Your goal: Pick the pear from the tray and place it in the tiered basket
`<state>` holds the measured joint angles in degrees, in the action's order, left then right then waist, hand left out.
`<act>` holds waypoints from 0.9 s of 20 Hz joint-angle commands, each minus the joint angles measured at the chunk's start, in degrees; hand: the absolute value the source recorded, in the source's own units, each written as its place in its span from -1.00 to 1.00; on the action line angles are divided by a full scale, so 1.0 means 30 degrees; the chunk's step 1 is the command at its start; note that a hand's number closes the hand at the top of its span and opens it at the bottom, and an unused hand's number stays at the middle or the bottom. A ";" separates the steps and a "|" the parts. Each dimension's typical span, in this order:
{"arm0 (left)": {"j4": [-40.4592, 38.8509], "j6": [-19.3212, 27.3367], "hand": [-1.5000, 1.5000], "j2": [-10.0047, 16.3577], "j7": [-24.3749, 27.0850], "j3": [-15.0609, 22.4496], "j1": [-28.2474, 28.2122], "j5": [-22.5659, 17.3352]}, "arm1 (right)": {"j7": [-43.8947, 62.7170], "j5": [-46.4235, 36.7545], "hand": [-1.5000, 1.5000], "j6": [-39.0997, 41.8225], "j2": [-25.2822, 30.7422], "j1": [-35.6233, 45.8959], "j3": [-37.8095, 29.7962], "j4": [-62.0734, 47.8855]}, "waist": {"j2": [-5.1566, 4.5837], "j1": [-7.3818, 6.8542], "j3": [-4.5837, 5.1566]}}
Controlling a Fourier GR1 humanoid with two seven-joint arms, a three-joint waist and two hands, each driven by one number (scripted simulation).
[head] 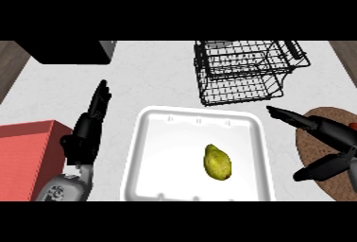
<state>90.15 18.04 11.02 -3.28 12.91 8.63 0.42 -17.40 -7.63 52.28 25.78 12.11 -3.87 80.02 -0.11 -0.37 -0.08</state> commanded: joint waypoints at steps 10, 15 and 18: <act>-0.0851 0.0137 0.00 -0.1115 0.0510 -0.0217 0.0168 0.0575 | -0.6763 -0.3437 -1.00 -0.3389 0.0466 0.0585 0.3576 -0.1498 | -0.0001 0.0034 0.0012; -0.1908 -0.0467 0.00 -0.1148 0.1051 -0.1101 0.0621 0.0635 | -0.7032 -0.4145 -1.00 -0.5069 0.0320 0.0529 0.3914 -0.2055 | 0.0023 0.0106 0.0025; -0.0883 -0.0782 0.00 -0.1104 0.0029 -0.1296 0.0936 0.0616 | -0.6684 -0.4517 -1.00 -0.5581 -0.0183 0.1631 0.4015 -0.4131 | 0.0020 0.0047 0.0022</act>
<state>87.41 16.35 8.38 -1.61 10.29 9.32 2.03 -33.13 -19.10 33.35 26.85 15.37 7.61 71.98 -0.06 -0.29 -0.01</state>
